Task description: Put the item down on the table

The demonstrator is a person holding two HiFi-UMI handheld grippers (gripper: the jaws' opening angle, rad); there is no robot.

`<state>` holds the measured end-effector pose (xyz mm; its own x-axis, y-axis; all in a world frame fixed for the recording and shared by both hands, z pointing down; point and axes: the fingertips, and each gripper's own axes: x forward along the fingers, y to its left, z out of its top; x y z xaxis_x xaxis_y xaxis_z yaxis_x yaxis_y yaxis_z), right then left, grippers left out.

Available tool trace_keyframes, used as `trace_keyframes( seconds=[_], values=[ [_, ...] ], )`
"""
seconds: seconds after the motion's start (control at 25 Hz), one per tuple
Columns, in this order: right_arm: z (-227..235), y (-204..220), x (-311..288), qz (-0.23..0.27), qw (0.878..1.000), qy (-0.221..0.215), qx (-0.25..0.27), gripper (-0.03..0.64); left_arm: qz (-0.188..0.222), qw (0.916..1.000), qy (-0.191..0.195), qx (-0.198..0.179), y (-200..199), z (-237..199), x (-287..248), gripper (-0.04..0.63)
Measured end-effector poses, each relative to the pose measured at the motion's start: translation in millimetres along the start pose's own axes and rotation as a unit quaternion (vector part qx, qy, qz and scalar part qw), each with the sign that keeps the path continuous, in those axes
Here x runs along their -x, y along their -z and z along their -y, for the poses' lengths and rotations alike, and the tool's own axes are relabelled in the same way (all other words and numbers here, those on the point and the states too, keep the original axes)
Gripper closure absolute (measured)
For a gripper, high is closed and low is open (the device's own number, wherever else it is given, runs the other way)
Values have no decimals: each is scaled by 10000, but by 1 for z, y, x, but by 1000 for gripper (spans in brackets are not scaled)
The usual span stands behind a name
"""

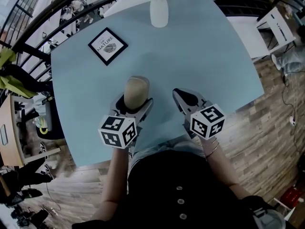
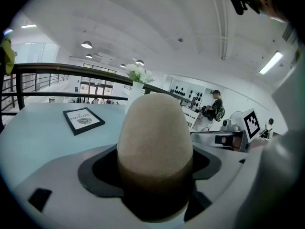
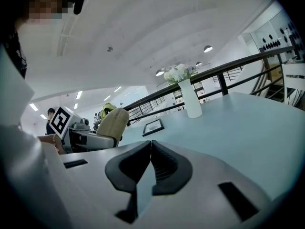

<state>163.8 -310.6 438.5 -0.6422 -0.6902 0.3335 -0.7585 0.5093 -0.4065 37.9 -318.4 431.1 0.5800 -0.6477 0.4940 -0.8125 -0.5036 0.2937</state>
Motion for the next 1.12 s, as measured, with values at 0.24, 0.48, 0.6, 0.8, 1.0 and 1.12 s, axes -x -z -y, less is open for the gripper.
trace_keyframes(
  seconds=[0.24,0.48,0.6,0.8,1.0,1.12],
  values=[
    [7,7,-12,-166,9999,28,-38,612,-135,9999,16,-82,-1,-17,-7,186],
    [16,13,-22,-347,9994,25,-38,612,-242,9994,153,-186,-5,-22,-23,186],
    [17,11,-30,-351,9994,-20,-69,612,-305,9987,155,-381,-10,-28,-30,186],
    [19,9,-40,-367,9993,-65,-76,612,-509,9962,115,-697,-13,-40,-38,186],
    [28,8,-47,-359,9993,-36,-119,612,-850,9905,114,-1074,-7,-48,-55,186],
    [34,12,-48,-423,9990,-26,-134,612,-1065,9866,148,-1225,0,-48,-66,186]
  ],
)
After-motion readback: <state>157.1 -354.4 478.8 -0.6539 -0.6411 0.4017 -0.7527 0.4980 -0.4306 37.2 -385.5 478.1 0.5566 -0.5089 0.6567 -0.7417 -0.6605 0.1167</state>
